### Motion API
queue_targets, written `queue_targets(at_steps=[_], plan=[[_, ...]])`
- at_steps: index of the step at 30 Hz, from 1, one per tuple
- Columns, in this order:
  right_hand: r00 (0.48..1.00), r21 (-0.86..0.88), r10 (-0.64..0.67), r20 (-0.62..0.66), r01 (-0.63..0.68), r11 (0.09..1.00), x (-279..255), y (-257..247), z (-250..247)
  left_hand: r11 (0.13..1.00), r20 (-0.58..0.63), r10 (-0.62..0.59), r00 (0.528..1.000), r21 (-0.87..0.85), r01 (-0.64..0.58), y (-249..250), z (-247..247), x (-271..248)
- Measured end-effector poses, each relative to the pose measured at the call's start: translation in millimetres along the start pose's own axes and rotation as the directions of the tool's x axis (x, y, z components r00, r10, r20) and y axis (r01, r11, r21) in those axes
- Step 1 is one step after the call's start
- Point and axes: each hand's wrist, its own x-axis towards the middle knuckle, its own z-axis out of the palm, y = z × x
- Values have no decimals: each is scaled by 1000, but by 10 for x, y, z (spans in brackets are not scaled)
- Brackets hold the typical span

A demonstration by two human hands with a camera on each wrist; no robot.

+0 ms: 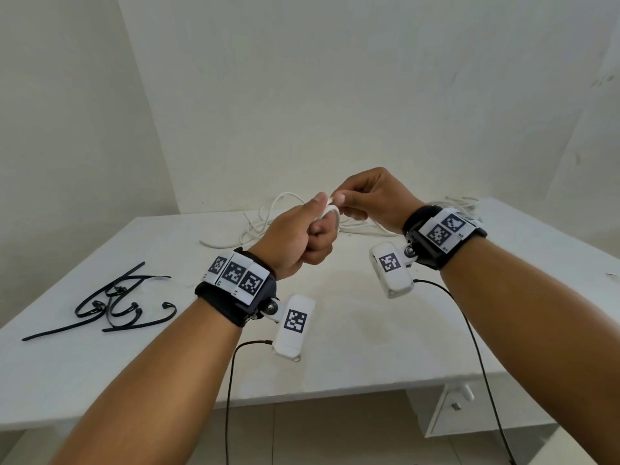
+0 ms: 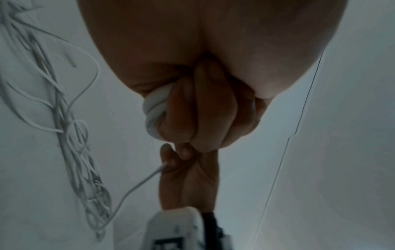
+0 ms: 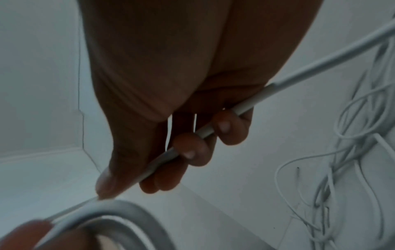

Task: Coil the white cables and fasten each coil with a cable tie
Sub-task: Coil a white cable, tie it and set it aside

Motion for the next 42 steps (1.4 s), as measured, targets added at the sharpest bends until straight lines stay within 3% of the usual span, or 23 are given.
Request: queue_targets(at_steps=[4, 7, 12, 17, 21, 23, 26, 30, 36, 39, 42], plan=[[997, 68, 19, -76, -14, 998, -6, 157, 105, 981, 37, 138, 990, -141, -131, 152, 28, 0], [988, 42, 65, -138, -60, 997, -40, 279, 234, 966, -37, 189, 981, -175, -192, 187, -1, 75], [982, -320, 134, -133, -170, 932, -123, 336, 396, 951, -216, 195, 957, -197, -238, 57, -74, 225], [991, -576, 131, -22, -119, 809, -185, 288, 551, 973, -400, 222, 889, 33, -228, -113, -115, 316], [968, -690, 233, 91, -107, 716, -232, 293, 598, 923, -425, 322, 846, 341, -180, -202, -181, 311], [959, -717, 252, 127, -86, 691, -261, 295, 604, 891, -397, 329, 857, 430, -143, -223, -241, 303], [959, -757, 237, 157, -37, 652, -267, 254, 615, 851, -324, 297, 898, 517, -94, -305, -315, 317], [945, -806, 243, 217, 33, 591, -256, 171, 601, 736, -318, 233, 919, 675, 47, -434, -413, 323], [980, -765, 120, 161, 47, 643, -235, 61, 409, 645, -255, 31, 966, 743, 176, -454, -447, 224], [988, -749, 79, 133, 48, 661, -198, -13, 303, 775, -196, -114, 974, 595, 211, -437, -433, 178], [995, -701, 75, 72, -3, 713, -151, -61, 149, 846, -169, -212, 963, 462, 267, -402, -400, 85]])
